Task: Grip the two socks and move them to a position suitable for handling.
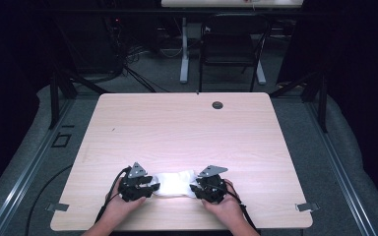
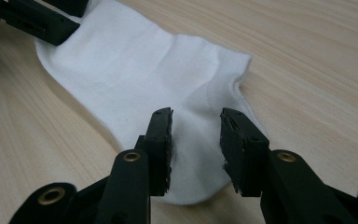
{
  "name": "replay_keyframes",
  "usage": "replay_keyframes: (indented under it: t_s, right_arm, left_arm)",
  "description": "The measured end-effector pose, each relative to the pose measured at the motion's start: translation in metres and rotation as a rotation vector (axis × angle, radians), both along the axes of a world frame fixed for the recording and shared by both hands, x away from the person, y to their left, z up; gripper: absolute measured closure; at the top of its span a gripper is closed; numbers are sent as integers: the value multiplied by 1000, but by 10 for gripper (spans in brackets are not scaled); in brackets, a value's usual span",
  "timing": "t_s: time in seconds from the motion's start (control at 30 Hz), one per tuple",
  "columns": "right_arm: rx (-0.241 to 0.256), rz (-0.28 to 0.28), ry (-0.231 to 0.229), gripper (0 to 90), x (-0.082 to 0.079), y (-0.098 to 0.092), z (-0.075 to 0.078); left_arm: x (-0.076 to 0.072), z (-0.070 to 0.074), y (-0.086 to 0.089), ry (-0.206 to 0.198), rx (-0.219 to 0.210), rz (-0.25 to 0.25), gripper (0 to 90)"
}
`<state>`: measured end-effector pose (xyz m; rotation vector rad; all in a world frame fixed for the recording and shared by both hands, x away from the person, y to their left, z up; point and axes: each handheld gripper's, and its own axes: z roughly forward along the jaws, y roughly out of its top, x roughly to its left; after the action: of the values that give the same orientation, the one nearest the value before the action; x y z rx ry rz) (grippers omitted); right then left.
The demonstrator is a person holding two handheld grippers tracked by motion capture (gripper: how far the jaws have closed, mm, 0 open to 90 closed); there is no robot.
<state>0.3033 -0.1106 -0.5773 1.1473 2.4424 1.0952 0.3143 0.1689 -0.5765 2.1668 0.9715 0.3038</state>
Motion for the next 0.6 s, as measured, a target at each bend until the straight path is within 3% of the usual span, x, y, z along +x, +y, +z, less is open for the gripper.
replay_keyframes:
  t_s: [0.33, 0.47, 0.6]
  right_arm:
    - [-1, -19, -1, 644, 10, -2, 0]
    - [1, -25, 6, 645, 18, -5, 0]
    - [32, -40, 9, 647, 25, -6, -1]
  left_arm:
    - [12, 0, -3, 3, -12, 15, 569]
    - [19, -2, -3, 0, -41, 23, 568]
    - [23, -3, -3, -5, -43, 28, 567]
